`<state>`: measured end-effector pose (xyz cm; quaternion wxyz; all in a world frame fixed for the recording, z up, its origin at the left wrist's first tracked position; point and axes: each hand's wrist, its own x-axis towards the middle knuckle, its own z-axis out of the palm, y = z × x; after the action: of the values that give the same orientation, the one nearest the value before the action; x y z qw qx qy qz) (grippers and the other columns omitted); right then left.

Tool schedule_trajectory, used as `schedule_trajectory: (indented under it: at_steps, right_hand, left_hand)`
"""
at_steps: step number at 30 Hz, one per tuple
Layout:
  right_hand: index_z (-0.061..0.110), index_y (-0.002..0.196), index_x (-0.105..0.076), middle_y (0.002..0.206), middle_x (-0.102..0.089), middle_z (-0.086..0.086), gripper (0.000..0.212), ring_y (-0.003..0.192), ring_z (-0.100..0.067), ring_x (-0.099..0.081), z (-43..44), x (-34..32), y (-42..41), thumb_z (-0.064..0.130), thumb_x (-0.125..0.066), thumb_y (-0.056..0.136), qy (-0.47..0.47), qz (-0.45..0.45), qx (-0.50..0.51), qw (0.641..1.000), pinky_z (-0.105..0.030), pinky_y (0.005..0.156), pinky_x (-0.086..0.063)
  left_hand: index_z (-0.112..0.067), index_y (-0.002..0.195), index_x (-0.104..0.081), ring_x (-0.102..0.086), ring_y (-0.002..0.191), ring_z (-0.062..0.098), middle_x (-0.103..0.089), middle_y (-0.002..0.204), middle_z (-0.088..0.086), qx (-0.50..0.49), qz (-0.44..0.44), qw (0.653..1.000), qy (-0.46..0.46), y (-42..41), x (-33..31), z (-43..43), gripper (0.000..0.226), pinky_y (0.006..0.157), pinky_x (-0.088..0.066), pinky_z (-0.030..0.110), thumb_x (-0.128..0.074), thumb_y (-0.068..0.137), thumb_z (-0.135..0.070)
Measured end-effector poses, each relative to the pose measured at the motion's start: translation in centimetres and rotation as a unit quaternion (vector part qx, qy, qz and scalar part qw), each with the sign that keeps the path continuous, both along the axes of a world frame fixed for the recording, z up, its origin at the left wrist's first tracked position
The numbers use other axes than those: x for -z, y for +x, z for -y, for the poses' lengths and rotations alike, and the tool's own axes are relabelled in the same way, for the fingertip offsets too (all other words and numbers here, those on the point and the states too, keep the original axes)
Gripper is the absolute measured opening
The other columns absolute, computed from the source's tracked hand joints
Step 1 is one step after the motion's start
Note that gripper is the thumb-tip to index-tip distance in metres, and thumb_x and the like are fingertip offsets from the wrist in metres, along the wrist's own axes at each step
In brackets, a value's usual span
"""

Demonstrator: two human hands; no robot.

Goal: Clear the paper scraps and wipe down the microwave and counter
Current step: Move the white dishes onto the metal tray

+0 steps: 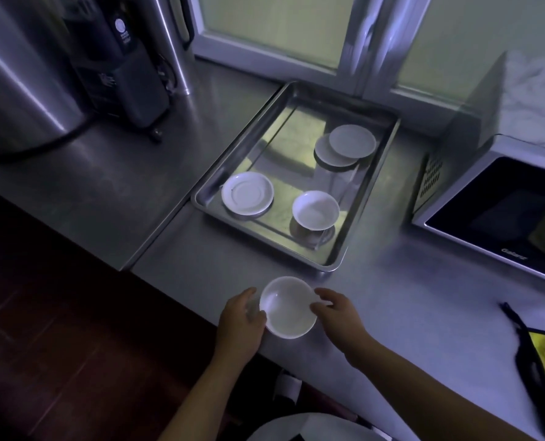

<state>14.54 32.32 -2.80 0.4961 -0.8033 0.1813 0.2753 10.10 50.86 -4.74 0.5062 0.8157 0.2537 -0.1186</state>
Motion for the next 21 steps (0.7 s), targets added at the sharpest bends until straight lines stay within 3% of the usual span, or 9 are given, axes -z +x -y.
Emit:
schedule_trajectory:
  at_steps: [2,6,8,14,18,21]
  right_hand:
    - [0.014,0.134,-0.061,0.126,-0.063,-0.01,0.042,0.11,-0.027,-0.06,0.0,-0.1,-0.3,0.01,-0.06,0.092,0.011,-0.009,-0.01,1.0,-0.035,0.093,-0.048]
    - [0.012,0.128,-0.064,0.115,-0.067,-0.01,0.037,0.104,-0.032,-0.064,0.0,-0.9,-0.4,0.002,-0.056,0.093,0.048,-0.006,0.013,0.999,-0.051,0.1,-0.051]
    - [0.017,0.118,-0.067,0.109,-0.067,-0.009,0.034,0.101,-0.031,-0.064,0.3,-1.7,-0.1,-0.002,-0.054,0.093,0.074,0.023,0.043,0.996,-0.053,0.097,-0.052]
    - [0.034,0.099,-0.07,0.103,-0.071,-0.003,0.04,0.096,-0.028,-0.068,2.0,-4.7,3.7,-0.003,-0.054,0.094,0.131,0.103,0.09,0.982,-0.046,0.084,-0.058]
    - [0.026,0.103,-0.071,0.105,-0.071,-0.009,0.035,0.095,-0.035,-0.069,2.5,-4.7,8.4,-0.005,-0.06,0.089,0.113,0.131,0.144,0.974,-0.05,0.082,-0.061]
    - [0.017,0.103,-0.074,0.084,-0.072,-0.006,0.032,0.086,-0.033,-0.069,2.5,-4.0,12.4,-0.005,-0.057,0.086,0.084,0.139,0.179,0.97,-0.054,0.081,-0.06]
  left_hand:
    - [-0.022,0.127,-0.063,-0.06,0.113,0.019,-0.06,0.125,-0.007,-0.031,-0.013,0.998,-0.053,0.3,0.3,0.0,0.041,0.094,-0.052,0.038,-0.056,0.088,-0.009]
    - [-0.033,0.095,-0.076,-0.071,0.091,0.02,-0.075,0.099,-0.001,-0.087,0.0,0.982,-0.166,0.7,-0.2,0.5,0.05,0.067,-0.06,0.032,-0.049,0.084,0.008]
    - [-0.038,0.086,-0.077,-0.072,0.086,0.017,-0.076,0.093,-0.005,-0.101,0.031,0.977,-0.184,1.2,-0.7,0.5,0.053,0.064,-0.059,0.03,-0.052,0.084,0.009]
    - [-0.035,0.093,-0.078,-0.073,0.084,0.012,-0.076,0.092,-0.005,-0.084,0.105,0.965,-0.224,6.3,-3.2,1.4,0.052,0.064,-0.058,0.03,-0.055,0.082,0.01]
    - [-0.033,0.094,-0.077,-0.071,0.081,0.016,-0.076,0.093,0.0,-0.045,0.111,0.965,-0.232,12.1,-4.3,2.5,0.051,0.063,-0.058,0.032,-0.054,0.08,0.011]
    - [-0.019,0.109,-0.073,-0.069,0.089,0.025,-0.074,0.103,0.004,-0.011,0.107,0.968,-0.227,16.1,-4.6,3.1,0.052,0.064,-0.059,0.033,-0.052,0.076,0.015]
